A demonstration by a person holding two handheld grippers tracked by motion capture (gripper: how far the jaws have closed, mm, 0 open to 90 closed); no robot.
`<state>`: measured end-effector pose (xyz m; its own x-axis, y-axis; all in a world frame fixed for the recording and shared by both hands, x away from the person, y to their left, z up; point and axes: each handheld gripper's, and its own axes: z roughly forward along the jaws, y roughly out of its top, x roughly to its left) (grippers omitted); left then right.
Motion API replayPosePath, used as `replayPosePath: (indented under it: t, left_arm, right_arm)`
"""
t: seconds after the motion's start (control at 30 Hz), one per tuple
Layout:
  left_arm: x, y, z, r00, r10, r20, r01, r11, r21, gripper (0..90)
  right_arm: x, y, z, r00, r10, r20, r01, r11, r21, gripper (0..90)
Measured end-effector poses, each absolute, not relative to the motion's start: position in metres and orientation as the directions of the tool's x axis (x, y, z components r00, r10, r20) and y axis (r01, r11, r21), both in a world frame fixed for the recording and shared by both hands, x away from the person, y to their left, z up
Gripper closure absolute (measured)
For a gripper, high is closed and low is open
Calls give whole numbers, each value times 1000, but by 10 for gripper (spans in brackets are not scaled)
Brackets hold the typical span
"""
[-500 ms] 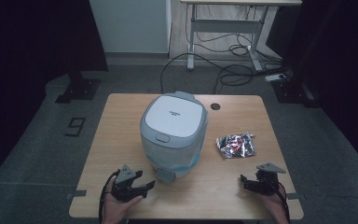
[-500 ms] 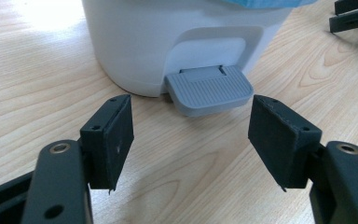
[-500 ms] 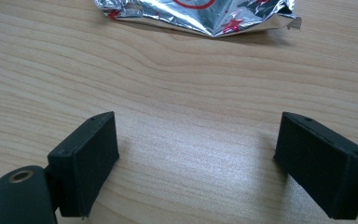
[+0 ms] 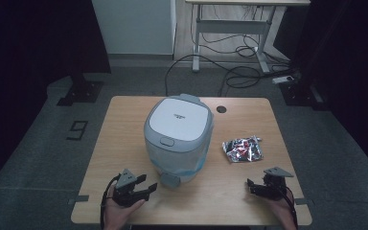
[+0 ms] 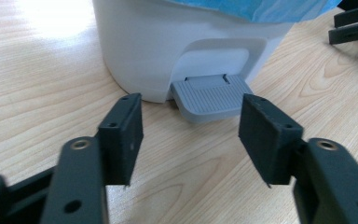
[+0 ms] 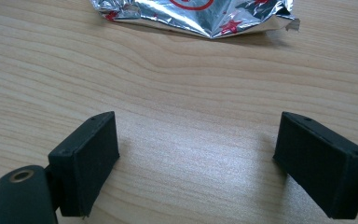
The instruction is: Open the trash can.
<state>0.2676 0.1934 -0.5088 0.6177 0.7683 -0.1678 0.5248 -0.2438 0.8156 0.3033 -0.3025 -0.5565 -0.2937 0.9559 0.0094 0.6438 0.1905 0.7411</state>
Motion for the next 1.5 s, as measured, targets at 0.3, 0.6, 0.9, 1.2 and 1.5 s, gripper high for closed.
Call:
replayPosePath:
  t: [0.3, 0.6, 0.9, 1.2, 1.5]
  left_arm:
    - [266, 196, -504, 631, 755, -178, 492, -213, 844, 537]
    - [265, 198, -498, 663, 718, -213, 471, -179, 864, 725]
    - [266, 191, -495, 676, 712, -188, 437, -182, 881, 867]
    - [271, 182, -497, 680, 708, -191, 447, -193, 874, 900]
    - [279, 169, -504, 691, 699, -182, 460, -232, 857, 900]
  right_arm:
    - [304, -303, -556, -295, 955, 10, 644, 191, 741, 127]
    - [304, -303, -556, -295, 955, 9, 644, 192, 741, 128]
    - [304, -302, -556, -294, 956, 8, 643, 192, 741, 129]
    - [304, -302, -556, -294, 956, 8, 643, 192, 741, 129]
    - [305, -302, -557, -294, 956, 8, 642, 191, 742, 129]
